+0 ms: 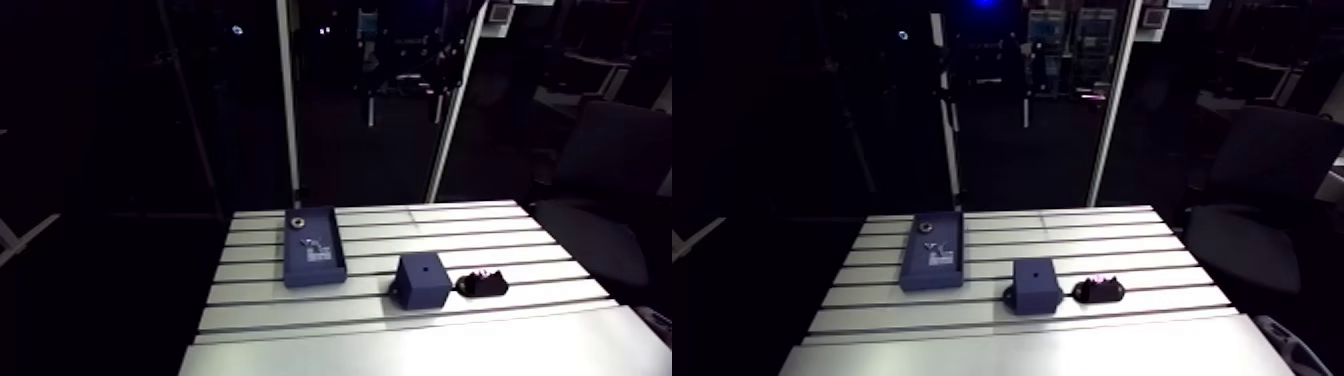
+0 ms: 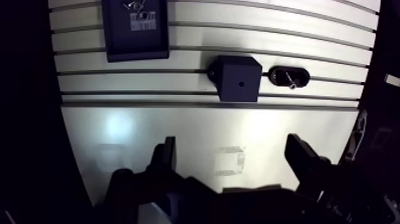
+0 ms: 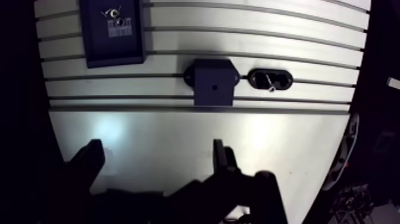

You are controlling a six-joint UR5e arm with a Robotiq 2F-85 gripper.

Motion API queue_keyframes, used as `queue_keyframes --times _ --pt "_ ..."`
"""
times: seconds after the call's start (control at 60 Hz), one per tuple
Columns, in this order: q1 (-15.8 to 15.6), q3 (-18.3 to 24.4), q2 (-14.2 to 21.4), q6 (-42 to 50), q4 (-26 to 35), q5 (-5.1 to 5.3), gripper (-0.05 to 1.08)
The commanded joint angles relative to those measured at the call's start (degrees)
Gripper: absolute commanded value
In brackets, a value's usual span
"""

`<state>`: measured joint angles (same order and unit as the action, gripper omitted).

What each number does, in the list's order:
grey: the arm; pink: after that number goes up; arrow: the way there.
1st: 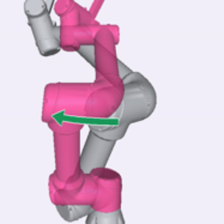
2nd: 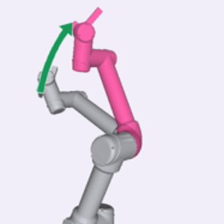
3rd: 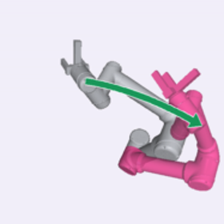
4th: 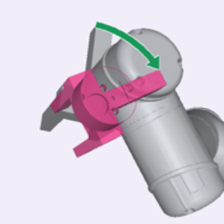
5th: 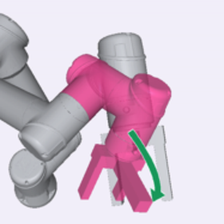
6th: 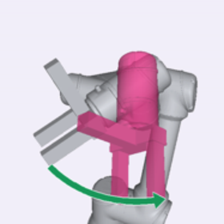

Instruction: Pick up the M10 bolt and insert it into the hole until fully seated.

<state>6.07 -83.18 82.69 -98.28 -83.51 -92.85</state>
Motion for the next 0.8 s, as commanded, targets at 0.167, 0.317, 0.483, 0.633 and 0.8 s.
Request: queue_keyframes --times 0.167,0.317,0.483,0.633,0.8 --pt "0.08 -0.27 0.06 -0.29 -0.89 -0.01 0.01" --pt "0.16 -0.43 0.13 -0.36 -1.25 -0.08 0.01" --pt "0.92 -1.20 0.14 -0.45 -2.53 -0.09 0.01" --pt "2.73 -2.84 0.48 -0.80 -4.40 -0.09 0.01" --pt "5.65 -6.05 0.92 -3.58 -9.23 -0.36 0.01"
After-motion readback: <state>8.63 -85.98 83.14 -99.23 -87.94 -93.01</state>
